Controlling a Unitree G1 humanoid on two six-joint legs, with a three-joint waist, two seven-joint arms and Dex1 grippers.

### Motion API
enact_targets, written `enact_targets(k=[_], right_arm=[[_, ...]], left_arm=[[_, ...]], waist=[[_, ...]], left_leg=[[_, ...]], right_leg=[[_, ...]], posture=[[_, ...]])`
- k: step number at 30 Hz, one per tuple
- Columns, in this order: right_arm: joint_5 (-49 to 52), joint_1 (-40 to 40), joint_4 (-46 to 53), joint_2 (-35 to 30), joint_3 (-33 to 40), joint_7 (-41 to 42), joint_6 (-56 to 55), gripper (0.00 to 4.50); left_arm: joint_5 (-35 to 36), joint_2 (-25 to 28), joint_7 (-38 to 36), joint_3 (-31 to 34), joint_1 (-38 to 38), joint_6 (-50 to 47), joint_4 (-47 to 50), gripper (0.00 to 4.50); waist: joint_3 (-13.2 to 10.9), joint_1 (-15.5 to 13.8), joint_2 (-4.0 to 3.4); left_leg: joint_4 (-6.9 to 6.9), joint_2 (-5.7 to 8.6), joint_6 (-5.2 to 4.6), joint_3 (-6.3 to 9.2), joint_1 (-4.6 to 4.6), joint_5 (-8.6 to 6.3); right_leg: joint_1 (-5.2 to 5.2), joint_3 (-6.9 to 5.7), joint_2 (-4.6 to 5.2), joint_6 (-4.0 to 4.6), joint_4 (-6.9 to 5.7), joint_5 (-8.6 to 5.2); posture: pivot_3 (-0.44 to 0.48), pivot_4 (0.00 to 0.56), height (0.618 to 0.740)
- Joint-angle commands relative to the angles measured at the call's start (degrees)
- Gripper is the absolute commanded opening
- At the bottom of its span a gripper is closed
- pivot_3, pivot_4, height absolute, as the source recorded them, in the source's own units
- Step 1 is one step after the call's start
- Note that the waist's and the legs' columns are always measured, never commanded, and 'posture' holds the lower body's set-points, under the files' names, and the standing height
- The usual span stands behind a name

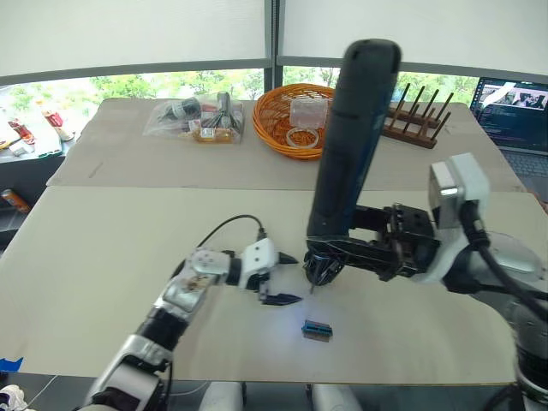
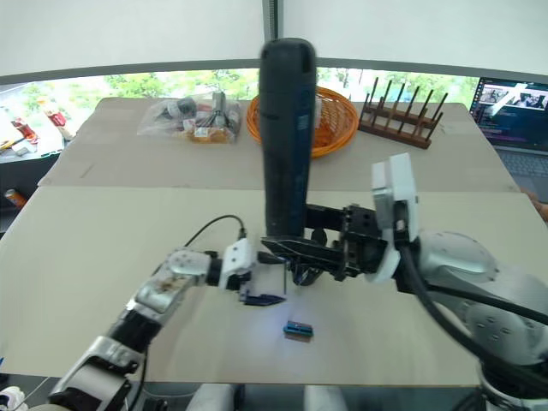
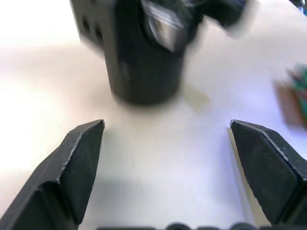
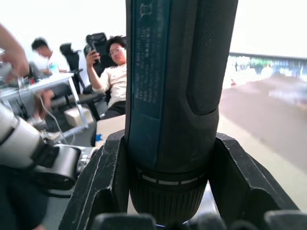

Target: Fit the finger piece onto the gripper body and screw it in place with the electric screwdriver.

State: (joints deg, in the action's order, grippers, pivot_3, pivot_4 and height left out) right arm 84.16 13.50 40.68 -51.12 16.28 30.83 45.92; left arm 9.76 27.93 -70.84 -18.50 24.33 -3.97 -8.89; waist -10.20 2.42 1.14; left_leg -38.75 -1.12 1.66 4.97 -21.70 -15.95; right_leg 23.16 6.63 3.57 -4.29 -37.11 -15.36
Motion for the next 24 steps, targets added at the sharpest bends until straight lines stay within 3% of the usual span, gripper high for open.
enact_targets(k=[1,4,7,10,15,16,20,21,24], right_arm=[[14.5,-10.3,-3.9,-7.0,11.5,-4.7,5.7,1.93],[17.1,-22.1,-12.6,-12.4,19.1,-4.9,13.8,1.93],[13.6,-27.3,-21.9,-14.8,19.7,-4.4,18.4,1.93],[3.8,-26.1,-30.8,-15.5,13.4,-2.6,19.7,1.93],[-9.6,-17.5,-40.7,-14.8,4.2,-0.2,19.8,1.93],[-12.3,-16.7,-41.5,-14.9,3.1,0.6,19.3,2.97],[-18.8,-20.1,-38.8,-16.7,4.5,8.1,18.1,4.25],[-22.7,-23.7,-35.9,-17.9,6.9,12.3,14.2,4.48],[-33.6,-32.7,-30.2,-19.7,13.7,23.6,2.3,4.48]], left_arm=[[3.8,6.0,-4.7,3.9,-2.5,-1.3,4.4,4.50],[7.0,11.4,-8.4,6.7,-3.1,-3.6,7.2,4.50],[8.7,14.0,-9.9,8.2,-2.5,-5.6,8.4,4.50],[9.0,15.3,-10.5,8.7,-1.2,-6.7,8.8,4.50],[10.4,16.4,-11.1,9.7,0.6,-10.2,9.9,4.50],[10.7,16.8,-11.3,10.0,0.6,-10.8,10.3,4.50],[12.9,19.5,-11.7,12.0,-0.3,-14.9,12.2,4.50],[14.0,21.0,-12.1,13.2,-0.8,-16.5,12.7,4.50],[16.1,24.4,-13.3,15.9,-1.9,-19.5,13.5,4.50]], waist=[[0.0,-0.2,0.01],[0.0,-0.4,0.04],[0.0,-0.4,0.05],[0.0,0.0,0.04],[-0.2,0.6,-0.24],[-0.2,0.7,-0.34],[-0.2,0.4,-0.34],[-0.2,0.2,-0.34],[-0.2,-0.3,-0.35]], left_leg=[[0.00,-0.01,-0.01,0.00,0.01,-0.01],[-0.07,0.01,-0.01,-0.02,-0.06,0.00],[-0.08,0.01,-0.01,-0.06,-0.07,-0.01],[-0.06,0.01,-0.01,-0.08,-0.05,-0.01],[-0.04,-0.02,-0.01,-0.11,-0.04,0.00],[-0.03,-0.01,-0.01,-0.14,-0.03,0.00],[-0.04,-0.03,-0.01,-0.13,-0.05,-0.01],[-0.04,-0.03,-0.01,-0.13,-0.05,-0.01],[-0.05,-0.03,-0.05,-0.12,-0.14,-0.03]], right_leg=[[-0.03,-0.01,0.00,0.00,0.02,0.00],[-0.04,0.00,0.02,0.00,0.02,0.00],[-0.05,0.02,0.01,0.00,0.03,0.00],[-0.03,0.04,0.00,-0.01,0.03,0.00],[0.04,0.12,-0.06,0.00,0.00,0.00],[0.05,0.15,-0.06,-0.01,0.00,0.00],[0.05,0.14,-0.09,-0.01,0.01,0.00],[0.05,0.14,-0.08,-0.02,0.03,0.00],[0.09,0.08,-0.07,-0.06,0.07,-0.03]], posture=[[0.000,0.150,0.740],[0.000,0.150,0.740],[0.000,0.150,0.740],[0.000,0.150,0.740],[0.000,0.150,0.740],[0.000,0.150,0.740],[0.000,0.150,0.740],[0.000,0.150,0.740],[0.000,0.150,0.740]])
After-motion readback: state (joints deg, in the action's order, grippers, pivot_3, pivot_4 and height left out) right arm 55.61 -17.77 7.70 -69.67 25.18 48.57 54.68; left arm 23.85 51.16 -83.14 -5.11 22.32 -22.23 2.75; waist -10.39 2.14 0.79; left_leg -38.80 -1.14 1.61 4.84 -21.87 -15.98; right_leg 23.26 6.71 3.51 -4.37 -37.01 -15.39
